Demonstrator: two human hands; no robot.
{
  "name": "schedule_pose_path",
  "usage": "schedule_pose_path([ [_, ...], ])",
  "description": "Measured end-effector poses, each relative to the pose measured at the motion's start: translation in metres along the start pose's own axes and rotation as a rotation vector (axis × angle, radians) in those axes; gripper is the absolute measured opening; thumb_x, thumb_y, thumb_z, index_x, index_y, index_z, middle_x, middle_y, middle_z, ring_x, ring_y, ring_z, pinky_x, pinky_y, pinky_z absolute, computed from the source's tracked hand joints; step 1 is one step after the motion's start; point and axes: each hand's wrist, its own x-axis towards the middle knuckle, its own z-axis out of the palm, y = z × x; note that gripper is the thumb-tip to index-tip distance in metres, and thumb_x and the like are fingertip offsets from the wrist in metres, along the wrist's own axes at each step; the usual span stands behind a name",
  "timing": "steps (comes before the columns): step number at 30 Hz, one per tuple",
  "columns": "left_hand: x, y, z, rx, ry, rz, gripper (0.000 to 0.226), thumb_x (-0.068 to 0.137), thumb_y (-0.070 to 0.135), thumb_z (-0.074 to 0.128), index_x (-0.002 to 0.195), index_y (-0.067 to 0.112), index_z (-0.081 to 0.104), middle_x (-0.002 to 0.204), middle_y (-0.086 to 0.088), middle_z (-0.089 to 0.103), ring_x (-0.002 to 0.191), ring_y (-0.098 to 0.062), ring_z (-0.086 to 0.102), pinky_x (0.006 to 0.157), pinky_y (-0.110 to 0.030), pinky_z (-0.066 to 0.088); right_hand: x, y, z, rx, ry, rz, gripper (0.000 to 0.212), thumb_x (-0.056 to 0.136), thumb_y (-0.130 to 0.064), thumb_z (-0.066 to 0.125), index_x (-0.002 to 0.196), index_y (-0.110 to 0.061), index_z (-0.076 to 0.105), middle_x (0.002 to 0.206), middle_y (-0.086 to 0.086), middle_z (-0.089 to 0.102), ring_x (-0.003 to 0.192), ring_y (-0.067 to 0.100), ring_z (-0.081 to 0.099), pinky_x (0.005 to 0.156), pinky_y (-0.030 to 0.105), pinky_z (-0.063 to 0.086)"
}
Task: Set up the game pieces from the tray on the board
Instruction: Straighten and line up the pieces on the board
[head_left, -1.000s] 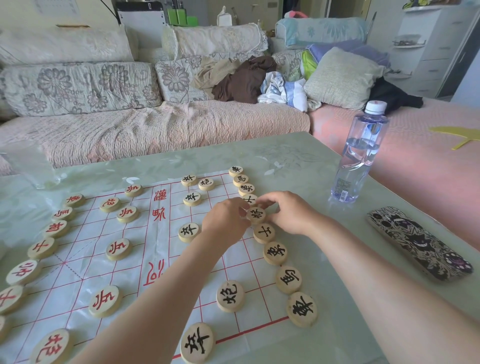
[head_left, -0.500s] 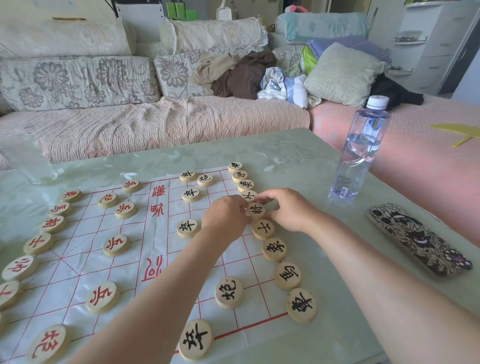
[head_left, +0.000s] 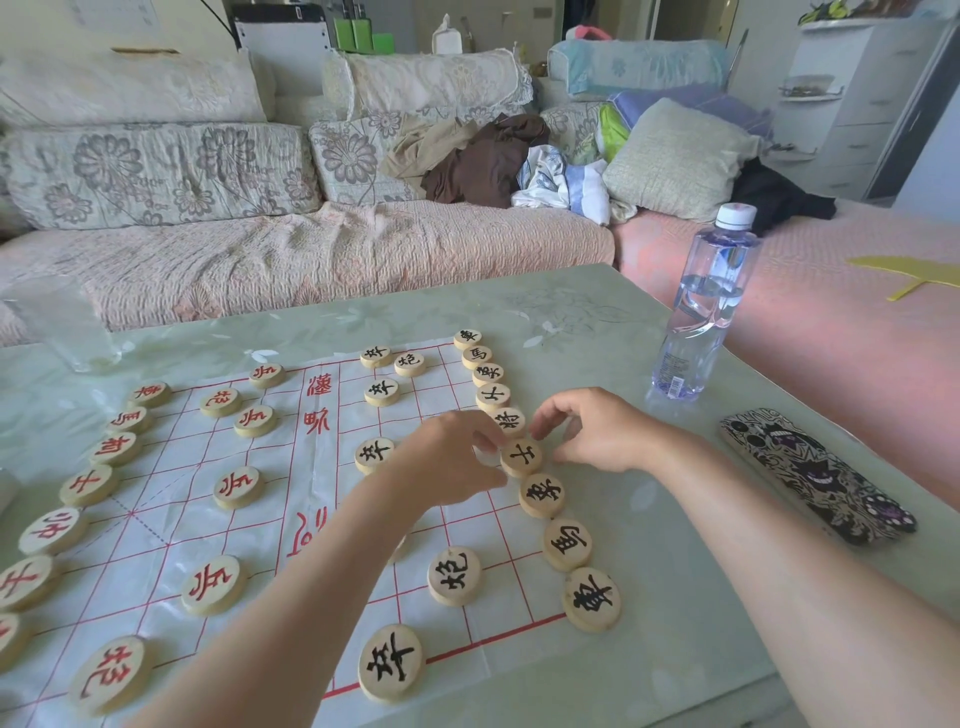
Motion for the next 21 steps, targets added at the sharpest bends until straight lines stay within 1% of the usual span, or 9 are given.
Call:
schedule_pose_path([
  [1, -0.001, 0.001, 0.002, -0.008, 0.007, -0.004, 0.032, 0.073, 0.026, 0.080, 0.101, 0.031, 0.065, 0.100, 0.017, 0.064, 0.070, -0.003, 0.057, 0.065, -0.015, 0.047, -0.002, -0.001, 0.001, 0.019, -0.011, -0.006, 0.030, 0.080, 0.003, 0.071, 0.098, -0.021, 0.070, 0.066, -0.026, 0.062, 0.051, -0.014, 0.051, 0.049, 0.004, 0.035],
  [3, -0.001, 0.003, 0.007, -0.006, 0.036, -0.002, 0.029, 0.074, 0.025, 0.079, 0.100, 0.028, 0.067, 0.098, 0.015, 0.065, 0.070, -0.004, 0.056, 0.065, -0.016, 0.045, -0.003, -0.003, 0.004, 0.051, -0.016, -0.024, 0.030, 0.078, 0.000, 0.077, 0.101, -0.019, 0.072, 0.081, -0.019, 0.066, 0.052, -0.013, 0.051, 0.051, 0.005, 0.036],
  [6, -0.002, 0.005, 0.011, 0.019, 0.069, 0.023, 0.027, 0.077, 0.025, 0.078, 0.102, 0.026, 0.067, 0.097, 0.014, 0.065, 0.073, -0.006, 0.055, 0.068, -0.019, 0.043, -0.002, -0.003, 0.009, 0.060, -0.022, -0.027, 0.031, 0.074, -0.009, 0.083, 0.096, -0.028, 0.072, 0.100, -0.013, 0.069, 0.050, -0.007, 0.050, 0.056, 0.020, 0.043],
  [8, -0.001, 0.005, 0.012, 0.020, 0.069, 0.022, 0.027, 0.077, 0.026, 0.077, 0.102, 0.025, 0.066, 0.098, 0.013, 0.065, 0.073, -0.007, 0.055, 0.069, -0.022, 0.045, -0.002, -0.003, 0.008, 0.060, -0.027, -0.027, 0.031, 0.074, -0.009, 0.083, 0.096, -0.028, 0.072, 0.102, -0.011, 0.070, 0.050, -0.009, 0.050, 0.057, 0.021, 0.044],
  [10, 0.001, 0.003, 0.011, 0.012, 0.061, 0.004, 0.027, 0.077, 0.026, 0.077, 0.102, 0.027, 0.066, 0.098, 0.014, 0.065, 0.075, -0.009, 0.057, 0.074, -0.026, 0.050, -0.002, -0.002, 0.004, 0.059, -0.027, -0.025, 0.035, 0.076, -0.002, 0.078, 0.100, -0.027, 0.070, 0.104, -0.010, 0.071, 0.052, -0.010, 0.051, 0.056, 0.014, 0.043],
  [12, 0.003, 0.001, 0.009, 0.003, 0.055, -0.003, 0.027, 0.076, 0.028, 0.077, 0.101, 0.029, 0.065, 0.098, 0.015, 0.065, 0.077, -0.009, 0.058, 0.077, -0.028, 0.051, 0.000, -0.001, 0.001, 0.047, 0.021, 0.003, 0.042, 0.078, 0.004, 0.068, 0.097, -0.034, 0.068, 0.104, -0.013, 0.071, 0.054, -0.002, 0.051, 0.056, 0.022, 0.048],
  [14, 0.007, 0.000, 0.003, -0.022, 0.083, -0.016, 0.024, 0.080, 0.029, 0.073, 0.102, 0.028, 0.063, 0.097, 0.014, 0.065, 0.076, -0.008, 0.057, 0.072, -0.025, 0.049, 0.006, 0.004, 0.000, 0.027, 0.122, 0.027, 0.043, 0.080, 0.003, 0.060, 0.094, -0.037, 0.066, 0.101, -0.015, 0.071, 0.057, 0.002, 0.051, 0.065, 0.029, 0.052],
  [17, 0.019, -0.002, -0.009, -0.024, 0.181, -0.068, 0.016, 0.087, 0.023, 0.059, 0.103, 0.025, 0.062, 0.101, 0.009, 0.066, 0.077, -0.013, 0.058, 0.068, -0.027, 0.049, 0.020, 0.007, 0.004, 0.019, 0.245, 0.044, 0.037, 0.086, -0.002, 0.059, 0.101, -0.035, 0.066, 0.104, -0.014, 0.069, 0.074, -0.003, 0.056, 0.071, 0.019, 0.045],
  [21, 0.043, -0.006, -0.016, 0.037, 0.210, -0.153, 0.031, 0.090, 0.015, 0.048, 0.117, 0.025, 0.059, 0.115, 0.006, 0.062, 0.097, -0.018, 0.059, 0.078, -0.031, 0.052, 0.040, 0.004, 0.010, 0.038, 0.280, 0.046, 0.035, 0.093, -0.007, 0.055, 0.118, -0.030, 0.065, 0.110, -0.014, 0.067, 0.096, 0.010, 0.061, 0.078, 0.021, 0.042],
])
